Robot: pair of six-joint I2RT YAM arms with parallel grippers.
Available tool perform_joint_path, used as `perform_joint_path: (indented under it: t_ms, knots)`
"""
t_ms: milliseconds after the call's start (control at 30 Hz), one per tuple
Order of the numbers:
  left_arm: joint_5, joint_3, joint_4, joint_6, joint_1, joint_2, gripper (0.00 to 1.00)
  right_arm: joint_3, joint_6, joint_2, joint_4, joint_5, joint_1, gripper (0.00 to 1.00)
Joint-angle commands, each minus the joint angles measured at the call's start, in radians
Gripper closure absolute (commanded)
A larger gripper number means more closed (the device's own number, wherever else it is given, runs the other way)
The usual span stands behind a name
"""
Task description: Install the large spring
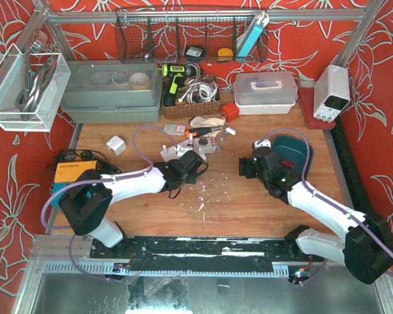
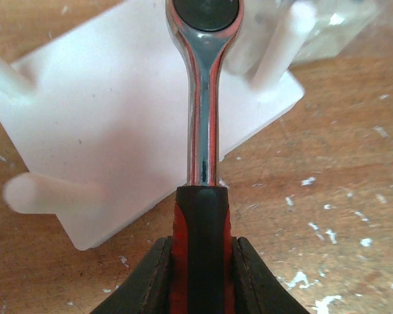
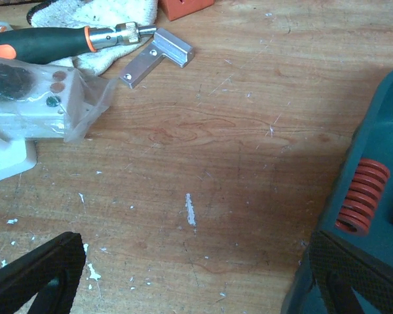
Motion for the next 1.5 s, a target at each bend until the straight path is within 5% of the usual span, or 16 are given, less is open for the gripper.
perform_joint_path:
  t_ms: [0, 267, 567, 900, 1133, 1467]
  knots:
    - [-0.027, 0.008, 0.018, 0.025, -0.005, -0.108, 1.00, -0.004, 0.006, -0.001, -0.004, 0.038, 0.005, 0.06]
    - [-0.137, 0.017, 0.031, 0.094, 0.041, -0.241, 1.00, -0.006, 0.004, -0.010, -0.008, 0.047, 0.005, 0.06]
    - [-0.076, -0.065, 0.047, 0.091, 0.400, -0.277, 1.00, -0.008, -0.001, -0.021, -0.008, 0.048, 0.005, 0.06]
    - [0.089, -0.161, 0.148, 0.101, 0.576, -0.116, 0.99, -0.007, -0.001, -0.022, -0.010, 0.042, 0.007, 0.06]
    - [0.091, -0.151, 0.130, 0.105, 0.602, -0.023, 0.88, -0.007, -0.001, -0.026, -0.010, 0.039, 0.005, 0.06]
    - [0.086, -0.151, 0.096, 0.080, 0.605, -0.078, 0.49, -0.004, -0.003, -0.011, -0.006, 0.030, 0.007, 0.06]
